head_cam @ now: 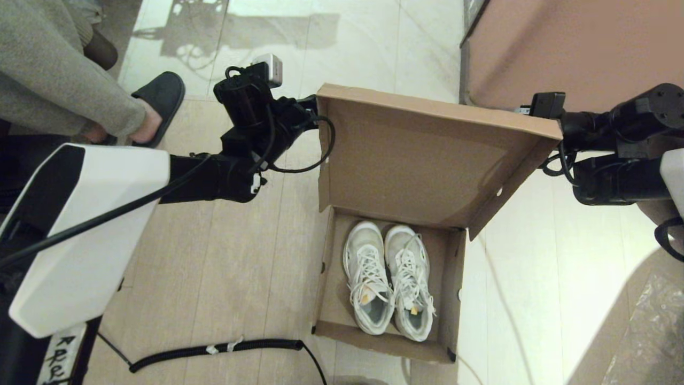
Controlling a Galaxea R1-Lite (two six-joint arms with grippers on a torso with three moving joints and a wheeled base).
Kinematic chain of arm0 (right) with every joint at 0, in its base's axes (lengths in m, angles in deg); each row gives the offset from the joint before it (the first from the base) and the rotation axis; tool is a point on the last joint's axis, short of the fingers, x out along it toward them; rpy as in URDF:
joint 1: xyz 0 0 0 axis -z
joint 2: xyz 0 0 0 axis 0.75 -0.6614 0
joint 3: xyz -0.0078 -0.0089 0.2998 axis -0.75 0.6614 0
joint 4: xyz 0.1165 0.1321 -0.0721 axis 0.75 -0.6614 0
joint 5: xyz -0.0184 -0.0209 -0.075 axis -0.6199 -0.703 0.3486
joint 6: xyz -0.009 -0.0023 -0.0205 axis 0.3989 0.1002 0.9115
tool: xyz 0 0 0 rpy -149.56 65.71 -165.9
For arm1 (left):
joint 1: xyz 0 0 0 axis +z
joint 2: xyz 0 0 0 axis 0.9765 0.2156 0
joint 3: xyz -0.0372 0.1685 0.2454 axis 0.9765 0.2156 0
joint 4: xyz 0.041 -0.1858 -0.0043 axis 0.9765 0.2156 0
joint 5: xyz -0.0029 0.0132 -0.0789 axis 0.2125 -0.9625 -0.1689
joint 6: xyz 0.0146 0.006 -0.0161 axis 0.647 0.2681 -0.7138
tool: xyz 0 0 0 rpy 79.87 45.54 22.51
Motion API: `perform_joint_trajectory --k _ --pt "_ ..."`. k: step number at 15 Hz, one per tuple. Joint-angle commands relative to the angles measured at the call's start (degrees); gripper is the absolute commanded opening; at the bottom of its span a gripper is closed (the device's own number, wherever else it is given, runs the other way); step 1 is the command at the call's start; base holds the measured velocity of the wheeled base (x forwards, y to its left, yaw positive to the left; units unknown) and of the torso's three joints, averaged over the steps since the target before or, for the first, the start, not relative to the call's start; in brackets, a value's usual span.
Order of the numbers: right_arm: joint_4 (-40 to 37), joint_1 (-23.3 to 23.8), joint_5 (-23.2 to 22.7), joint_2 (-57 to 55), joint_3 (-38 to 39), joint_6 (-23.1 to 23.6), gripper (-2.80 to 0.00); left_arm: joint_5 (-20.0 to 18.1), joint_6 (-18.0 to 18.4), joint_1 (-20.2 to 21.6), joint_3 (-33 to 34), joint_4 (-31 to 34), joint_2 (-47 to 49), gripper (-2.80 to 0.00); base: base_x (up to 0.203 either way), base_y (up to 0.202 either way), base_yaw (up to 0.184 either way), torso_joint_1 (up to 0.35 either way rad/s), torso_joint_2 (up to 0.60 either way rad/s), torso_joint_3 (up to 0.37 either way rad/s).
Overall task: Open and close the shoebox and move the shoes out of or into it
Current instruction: Close the shoe box
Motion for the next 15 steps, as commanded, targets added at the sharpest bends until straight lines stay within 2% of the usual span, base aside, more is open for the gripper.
perform_joint_trajectory --k 1,3,6,12,15 --pt "0.51 0.03 -0.49 0.07 -0.31 -0.79 -2.80 0.06 -0.12 1.26 0.03 -0.17 -4.86 -2.80 0.000 0.000 0.000 0.000 0.00 0.000" --pt "0.51 0.03 -0.49 0.24 0.29 -0.79 -2.80 0.38 -0.04 3.15 0.33 1.79 -10.15 -2.80 0.000 0.000 0.000 0.000 0.00 0.000" --pt "0.51 0.03 -0.49 2.27 2.80 -0.83 -2.80 0.25 -0.02 5.98 0.28 7.99 -16.11 -2.80 0.000 0.000 0.000 0.000 0.00 0.000" --pt "0.51 -0.56 -0.49 8.77 12.83 -0.72 -2.80 -3.82 -0.01 5.49 0.24 8.54 -14.58 -2.80 0.000 0.000 0.000 0.000 0.00 0.000" --pt "0.51 -1.34 -0.49 11.59 17.48 -0.61 -2.80 -6.31 -0.12 3.44 0.26 8.52 -11.91 -2.80 0.000 0.000 0.000 0.000 0.00 0.000"
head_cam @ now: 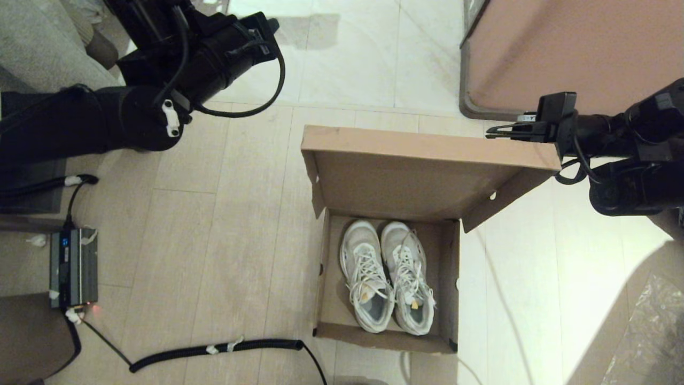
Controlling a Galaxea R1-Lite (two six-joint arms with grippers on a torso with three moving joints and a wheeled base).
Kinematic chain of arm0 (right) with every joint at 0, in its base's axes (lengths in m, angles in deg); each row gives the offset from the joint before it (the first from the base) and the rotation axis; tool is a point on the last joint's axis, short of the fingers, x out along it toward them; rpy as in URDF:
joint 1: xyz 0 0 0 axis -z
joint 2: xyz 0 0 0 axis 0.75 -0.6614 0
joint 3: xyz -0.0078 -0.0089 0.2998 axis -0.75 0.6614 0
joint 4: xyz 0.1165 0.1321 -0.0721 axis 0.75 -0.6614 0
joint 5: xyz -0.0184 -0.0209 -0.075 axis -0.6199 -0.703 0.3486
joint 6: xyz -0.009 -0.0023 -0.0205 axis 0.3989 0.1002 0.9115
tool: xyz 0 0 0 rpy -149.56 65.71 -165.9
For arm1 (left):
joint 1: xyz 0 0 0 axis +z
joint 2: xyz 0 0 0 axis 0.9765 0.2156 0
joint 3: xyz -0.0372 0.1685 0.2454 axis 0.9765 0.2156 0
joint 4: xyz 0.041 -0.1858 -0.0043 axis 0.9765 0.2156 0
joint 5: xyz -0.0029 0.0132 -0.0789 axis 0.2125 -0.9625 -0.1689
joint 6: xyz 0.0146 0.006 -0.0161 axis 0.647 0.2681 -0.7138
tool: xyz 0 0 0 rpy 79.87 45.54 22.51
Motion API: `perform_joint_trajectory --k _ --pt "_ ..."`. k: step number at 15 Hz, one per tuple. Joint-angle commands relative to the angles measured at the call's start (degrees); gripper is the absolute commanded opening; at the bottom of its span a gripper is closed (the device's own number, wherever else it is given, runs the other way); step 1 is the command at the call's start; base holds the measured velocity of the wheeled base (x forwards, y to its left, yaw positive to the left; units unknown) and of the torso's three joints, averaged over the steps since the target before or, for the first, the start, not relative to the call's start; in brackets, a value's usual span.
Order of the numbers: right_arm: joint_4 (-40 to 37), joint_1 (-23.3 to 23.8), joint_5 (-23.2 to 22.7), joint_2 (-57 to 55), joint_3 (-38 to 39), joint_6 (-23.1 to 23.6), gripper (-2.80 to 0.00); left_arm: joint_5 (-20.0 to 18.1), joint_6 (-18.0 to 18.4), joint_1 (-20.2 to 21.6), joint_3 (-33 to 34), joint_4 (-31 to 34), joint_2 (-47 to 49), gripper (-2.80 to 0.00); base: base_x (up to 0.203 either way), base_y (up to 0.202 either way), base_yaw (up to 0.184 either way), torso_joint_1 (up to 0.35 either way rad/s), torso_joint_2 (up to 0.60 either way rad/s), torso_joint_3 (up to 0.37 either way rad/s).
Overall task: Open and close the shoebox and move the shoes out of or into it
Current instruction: Close the shoe box
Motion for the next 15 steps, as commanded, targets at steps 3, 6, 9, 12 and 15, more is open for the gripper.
perform_joint_trajectory --k 3,6,9,12,15 --pt "0.49 -1.68 -0.51 5.86 8.99 -0.72 -2.80 -1.52 -0.11 -1.67 -0.32 -1.37 7.53 -2.80 0.000 0.000 0.000 0.000 0.00 0.000" --pt "0.49 -3.79 -0.51 9.49 17.48 1.27 -2.80 -1.24 0.18 -2.86 -0.35 -4.46 12.33 -2.80 0.000 0.000 0.000 0.000 0.00 0.000" --pt "0.49 -5.89 -0.51 12.79 25.07 4.36 -2.80 -1.29 0.35 -6.55 -0.33 -5.12 14.71 -2.80 0.000 0.000 0.000 0.000 0.00 0.000" --pt "0.49 -5.93 -0.51 15.34 29.26 7.68 -2.80 -1.22 0.79 -11.67 -0.22 -7.24 16.93 -2.80 0.000 0.000 0.000 0.000 0.00 0.000" --pt "0.49 -3.90 -0.51 16.32 31.67 12.20 -2.80 1.51 2.62 -15.29 1.26 -9.43 17.47 -2.80 0.000 0.000 0.000 0.000 0.00 0.000"
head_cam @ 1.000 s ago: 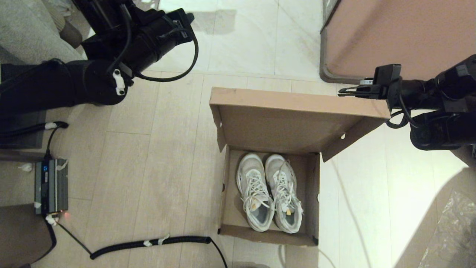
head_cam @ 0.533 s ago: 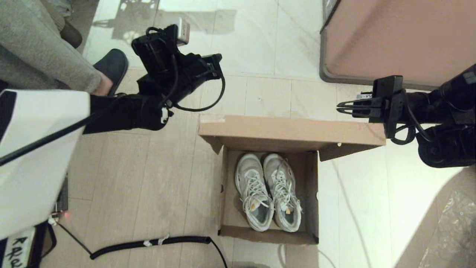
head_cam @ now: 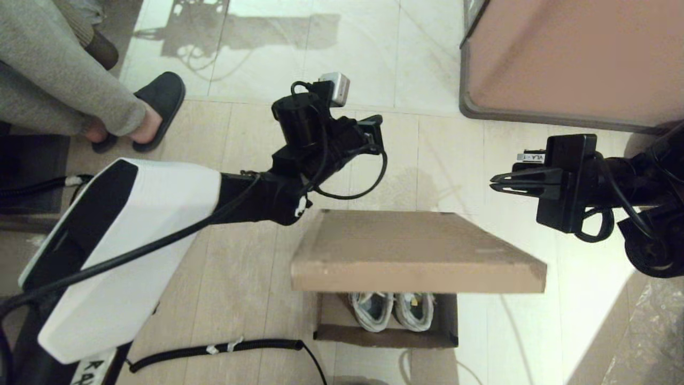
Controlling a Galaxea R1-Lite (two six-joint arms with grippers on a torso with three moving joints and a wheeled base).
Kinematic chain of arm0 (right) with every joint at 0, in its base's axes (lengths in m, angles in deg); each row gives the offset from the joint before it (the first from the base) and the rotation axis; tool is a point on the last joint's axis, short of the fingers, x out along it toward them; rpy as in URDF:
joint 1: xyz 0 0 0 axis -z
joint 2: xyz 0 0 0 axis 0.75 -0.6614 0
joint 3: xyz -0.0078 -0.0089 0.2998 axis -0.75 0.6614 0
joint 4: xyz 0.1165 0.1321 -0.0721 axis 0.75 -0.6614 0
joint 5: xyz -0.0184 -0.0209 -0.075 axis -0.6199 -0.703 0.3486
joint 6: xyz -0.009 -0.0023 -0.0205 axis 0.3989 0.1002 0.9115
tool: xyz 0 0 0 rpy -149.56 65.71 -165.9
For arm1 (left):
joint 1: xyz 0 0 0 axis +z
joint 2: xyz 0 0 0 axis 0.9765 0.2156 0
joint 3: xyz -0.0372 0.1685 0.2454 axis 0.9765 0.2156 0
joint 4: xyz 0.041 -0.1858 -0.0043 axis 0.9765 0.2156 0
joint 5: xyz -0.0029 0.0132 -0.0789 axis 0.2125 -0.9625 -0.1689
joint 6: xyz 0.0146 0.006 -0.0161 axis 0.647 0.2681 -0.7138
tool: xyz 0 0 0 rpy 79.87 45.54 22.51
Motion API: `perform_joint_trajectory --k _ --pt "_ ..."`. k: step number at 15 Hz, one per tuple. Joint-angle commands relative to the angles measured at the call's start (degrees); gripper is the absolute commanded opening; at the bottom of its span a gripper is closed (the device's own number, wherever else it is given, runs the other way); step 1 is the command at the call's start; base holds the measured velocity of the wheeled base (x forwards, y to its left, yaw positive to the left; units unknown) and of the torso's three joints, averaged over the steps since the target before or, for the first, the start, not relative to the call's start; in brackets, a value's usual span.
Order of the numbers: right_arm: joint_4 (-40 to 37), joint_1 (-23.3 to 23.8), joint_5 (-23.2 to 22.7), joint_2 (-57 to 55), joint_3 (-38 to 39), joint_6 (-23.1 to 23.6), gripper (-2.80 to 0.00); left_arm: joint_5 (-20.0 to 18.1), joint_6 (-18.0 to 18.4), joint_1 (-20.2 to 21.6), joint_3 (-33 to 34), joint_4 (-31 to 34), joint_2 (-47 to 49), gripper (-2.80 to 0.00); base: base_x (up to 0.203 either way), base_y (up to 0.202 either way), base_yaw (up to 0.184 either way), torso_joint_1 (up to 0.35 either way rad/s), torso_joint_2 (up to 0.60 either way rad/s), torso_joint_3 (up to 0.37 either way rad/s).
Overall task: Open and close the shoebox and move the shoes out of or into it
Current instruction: Close the shoe box
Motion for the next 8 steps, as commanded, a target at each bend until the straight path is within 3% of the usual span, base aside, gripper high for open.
perform_joint_trajectory --k 1,5,7,8 --pt "0.50 1.41 -0.51 1.24 1.84 2.94 -2.80 1.83 0.02 -2.10 1.64 -0.96 0.64 -2.80 0.000 0.000 0.000 0.000 0.00 0.000" --pt "0.50 4.11 0.51 0.94 4.22 17.96 -2.80 4.06 0.20 -3.28 6.86 -4.34 -0.88 -2.80 0.000 0.000 0.000 0.000 0.00 0.000" --pt "0.50 7.41 6.36 0.56 4.31 29.56 -2.80 7.63 0.21 -3.21 7.25 -4.09 -2.32 -2.80 0.000 0.000 0.000 0.000 0.00 0.000" --pt "0.50 9.01 12.60 0.45 4.29 35.96 -2.80 10.22 0.21 -2.96 7.72 -3.77 -3.03 -2.80 0.000 0.000 0.000 0.000 0.00 0.000"
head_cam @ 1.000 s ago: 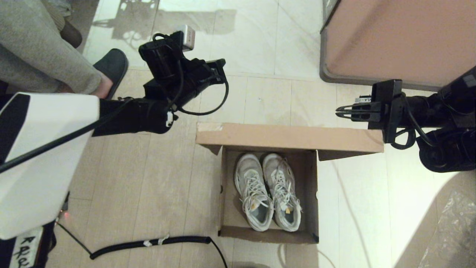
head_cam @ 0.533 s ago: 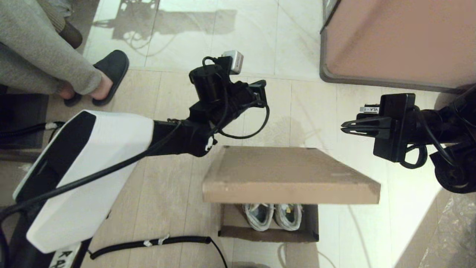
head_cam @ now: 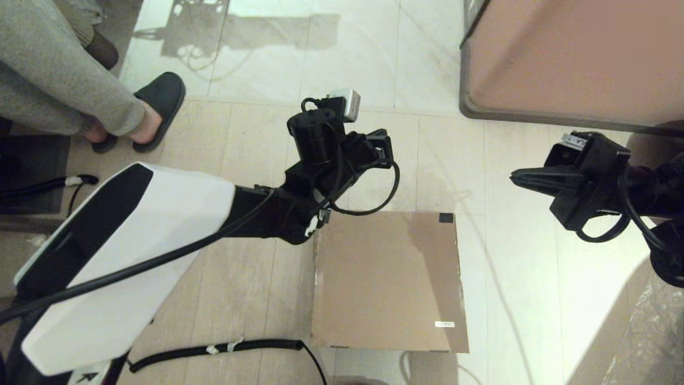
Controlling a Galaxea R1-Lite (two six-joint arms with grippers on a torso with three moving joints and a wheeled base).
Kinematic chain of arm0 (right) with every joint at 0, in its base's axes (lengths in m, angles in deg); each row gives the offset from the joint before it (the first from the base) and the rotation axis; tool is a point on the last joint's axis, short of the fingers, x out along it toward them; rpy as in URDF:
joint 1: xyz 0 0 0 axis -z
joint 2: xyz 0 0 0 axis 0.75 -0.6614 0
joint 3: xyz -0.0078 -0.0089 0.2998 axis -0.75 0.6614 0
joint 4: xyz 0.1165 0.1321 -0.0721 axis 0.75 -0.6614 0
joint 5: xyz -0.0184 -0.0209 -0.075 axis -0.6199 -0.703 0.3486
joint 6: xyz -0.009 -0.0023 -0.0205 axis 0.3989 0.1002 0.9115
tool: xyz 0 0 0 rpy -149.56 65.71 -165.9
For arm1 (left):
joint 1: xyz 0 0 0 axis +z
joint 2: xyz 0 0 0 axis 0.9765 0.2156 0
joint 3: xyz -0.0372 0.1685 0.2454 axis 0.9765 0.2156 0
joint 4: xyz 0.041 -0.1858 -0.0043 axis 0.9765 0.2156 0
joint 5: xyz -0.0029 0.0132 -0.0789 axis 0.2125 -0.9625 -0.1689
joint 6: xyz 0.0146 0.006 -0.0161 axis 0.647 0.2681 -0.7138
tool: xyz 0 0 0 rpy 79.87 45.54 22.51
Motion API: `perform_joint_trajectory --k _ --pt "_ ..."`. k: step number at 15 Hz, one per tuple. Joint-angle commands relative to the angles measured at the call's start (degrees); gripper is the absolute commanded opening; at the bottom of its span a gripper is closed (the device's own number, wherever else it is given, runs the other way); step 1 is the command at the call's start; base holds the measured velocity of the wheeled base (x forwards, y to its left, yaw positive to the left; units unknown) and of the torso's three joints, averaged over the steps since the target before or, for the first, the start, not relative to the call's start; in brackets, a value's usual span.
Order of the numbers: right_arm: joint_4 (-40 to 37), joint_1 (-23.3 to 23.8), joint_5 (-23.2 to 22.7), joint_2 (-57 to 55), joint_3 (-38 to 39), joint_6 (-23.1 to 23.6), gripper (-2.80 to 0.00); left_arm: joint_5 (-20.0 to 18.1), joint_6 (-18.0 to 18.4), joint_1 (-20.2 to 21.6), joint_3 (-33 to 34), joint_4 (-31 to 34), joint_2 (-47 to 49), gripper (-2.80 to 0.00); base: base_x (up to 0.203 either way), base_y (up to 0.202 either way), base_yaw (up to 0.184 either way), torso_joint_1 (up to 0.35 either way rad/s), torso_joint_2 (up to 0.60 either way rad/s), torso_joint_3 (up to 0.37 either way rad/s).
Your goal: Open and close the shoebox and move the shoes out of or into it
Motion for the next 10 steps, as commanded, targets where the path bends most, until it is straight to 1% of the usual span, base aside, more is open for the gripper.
perform_joint_trajectory --k 1,2,3,4,6,7,8,9,10 --pt "0.53 3.73 14.01 -0.50 0.12 14.90 -2.80 4.25 -0.04 0.44 1.31 0.20 -2.40 -2.80 0.000 0.000 0.000 0.000 0.00 0.000" --pt "0.53 4.92 21.77 -0.48 0.44 22.29 -2.80 5.98 -0.04 0.94 2.70 1.04 -3.66 -2.80 0.000 0.000 0.000 0.000 0.00 0.000" --pt "0.53 5.62 26.69 -0.51 1.94 30.19 -2.80 6.69 0.02 1.66 4.67 2.08 -5.02 -2.80 0.000 0.000 0.000 0.000 0.00 0.000" --pt "0.53 6.06 28.79 -0.54 5.83 37.95 -2.80 6.95 0.41 2.74 7.68 2.84 -6.59 -2.80 0.000 0.000 0.000 0.000 0.00 0.000" --pt "-0.23 6.06 30.43 -0.03 16.50 54.38 -2.80 7.04 3.00 6.12 14.61 3.22 -9.57 -2.80 0.000 0.000 0.000 0.000 0.00 0.000" --pt "-1.83 5.55 30.94 1.02 22.09 62.66 -2.80 6.95 4.09 7.99 18.61 3.26 -11.58 -2.80 0.000 0.000 0.000 0.000 0.00 0.000" --pt "-4.35 4.99 31.31 3.08 26.57 69.75 -2.80 6.87 4.60 9.60 22.48 3.29 -13.56 -2.80 0.000 0.000 0.000 0.000 0.00 0.000" --pt "-7.93 4.19 31.87 6.13 29.46 75.17 -2.80 6.77 4.84 10.91 26.54 3.21 -15.29 -2.80 0.000 0.000 0.000 0.000 0.00 0.000" --pt "-14.26 2.65 33.71 9.32 32.29 81.73 -2.80 6.67 4.91 12.18 31.75 3.04 -17.24 -2.80 0.000 0.000 0.000 0.000 0.00 0.000"
